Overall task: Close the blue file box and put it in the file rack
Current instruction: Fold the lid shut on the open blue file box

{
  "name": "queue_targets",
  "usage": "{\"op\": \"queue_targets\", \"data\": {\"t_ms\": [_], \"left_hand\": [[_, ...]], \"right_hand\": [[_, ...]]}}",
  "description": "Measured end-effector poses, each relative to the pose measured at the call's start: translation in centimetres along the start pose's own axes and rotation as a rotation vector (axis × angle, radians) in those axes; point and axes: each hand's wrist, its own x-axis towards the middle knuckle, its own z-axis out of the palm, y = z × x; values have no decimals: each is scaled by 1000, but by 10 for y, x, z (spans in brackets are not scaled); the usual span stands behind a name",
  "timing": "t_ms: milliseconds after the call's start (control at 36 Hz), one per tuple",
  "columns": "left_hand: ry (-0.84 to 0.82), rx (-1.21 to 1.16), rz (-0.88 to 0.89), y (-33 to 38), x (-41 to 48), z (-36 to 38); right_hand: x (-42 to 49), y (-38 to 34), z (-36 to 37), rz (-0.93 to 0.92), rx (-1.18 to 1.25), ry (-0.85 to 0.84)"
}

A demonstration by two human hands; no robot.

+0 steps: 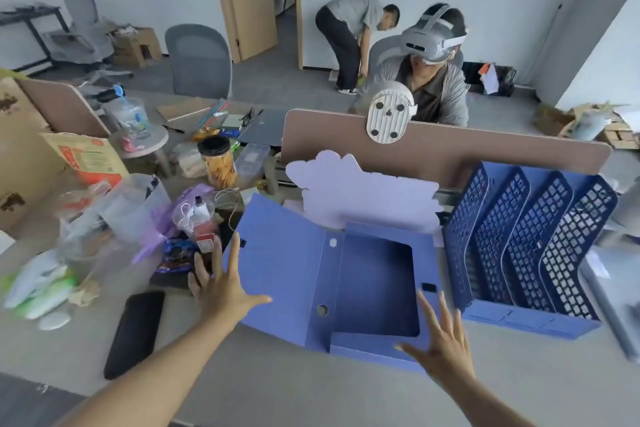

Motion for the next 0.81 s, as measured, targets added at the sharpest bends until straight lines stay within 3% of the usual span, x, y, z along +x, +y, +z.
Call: {"op": "queue_targets", "data": {"t_ms": [56,167,611,806], "left_hand": [[-71,-152,-146,-12,2,-1],[-92,-360,-202,-34,-3,-5],[-56,-809,20,-17,-24,-43],[-192,-964,153,31,-43,-54]], "right_hand": [[-2,1,4,61,50,-22],[-6,5,17,71,148,17],[-5,-2,29,115,137,-36],[-3,-1,26,143,117,-88]]}}
